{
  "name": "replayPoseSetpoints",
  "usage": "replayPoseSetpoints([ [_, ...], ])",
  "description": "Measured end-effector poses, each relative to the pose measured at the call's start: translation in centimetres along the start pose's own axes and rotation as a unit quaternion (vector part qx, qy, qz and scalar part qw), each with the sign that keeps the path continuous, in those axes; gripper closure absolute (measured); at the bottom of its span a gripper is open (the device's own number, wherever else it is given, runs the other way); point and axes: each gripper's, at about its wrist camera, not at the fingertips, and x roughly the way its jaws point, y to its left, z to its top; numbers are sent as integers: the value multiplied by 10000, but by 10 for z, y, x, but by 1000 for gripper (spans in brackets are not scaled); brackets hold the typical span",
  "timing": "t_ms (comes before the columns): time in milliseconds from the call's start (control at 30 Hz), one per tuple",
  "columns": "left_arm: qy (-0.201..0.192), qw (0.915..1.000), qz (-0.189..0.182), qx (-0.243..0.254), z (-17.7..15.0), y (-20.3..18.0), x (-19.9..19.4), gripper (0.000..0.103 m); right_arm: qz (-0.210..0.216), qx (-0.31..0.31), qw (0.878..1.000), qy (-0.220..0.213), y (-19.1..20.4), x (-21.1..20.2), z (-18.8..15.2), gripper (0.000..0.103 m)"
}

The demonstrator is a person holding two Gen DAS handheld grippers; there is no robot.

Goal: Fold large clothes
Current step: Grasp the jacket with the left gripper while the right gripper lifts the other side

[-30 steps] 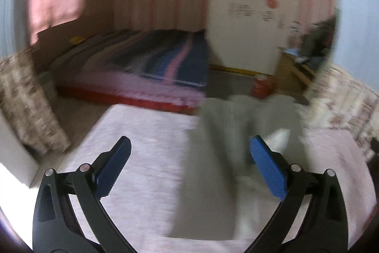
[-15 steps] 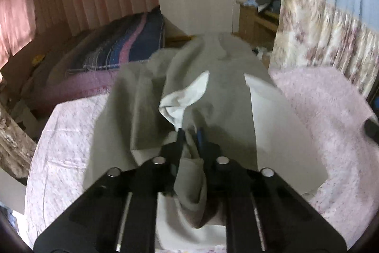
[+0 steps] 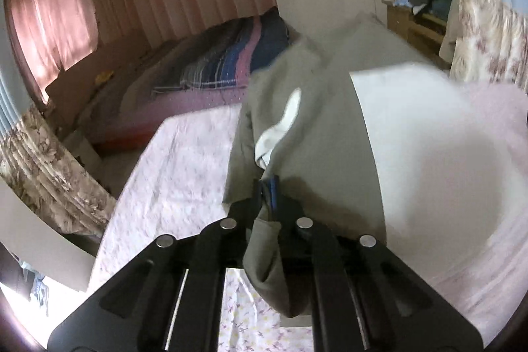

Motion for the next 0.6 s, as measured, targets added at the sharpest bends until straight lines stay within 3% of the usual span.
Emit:
replayPoseSetpoints([
  [133, -65, 9998, 168, 123, -11, -3, 4, 90, 37, -314, 9993, 177, 28, 26, -12, 11],
  [233, 48, 9996, 232, 156, -11, -4, 16, 88, -136, -505, 9982, 292, 32, 41, -28, 11],
  [333, 137, 9991, 336, 223, -20, -8, 29, 86, -8, -374, 9981, 480, 23, 56, -41, 6],
  [467, 120, 9981, 542, 285, -21, -9, 27, 80, -121, -555, 9976, 394, 26, 49, -31, 5],
  [567, 60, 9973, 686, 258, -9, 7, 4, 42, 14, -494, 9987, 101, 22, 25, -9, 5],
  [600, 19, 9978, 622, 233, -5, 12, -2, 21, 8, -445, 9990, -23, 19, 18, 0, 4],
])
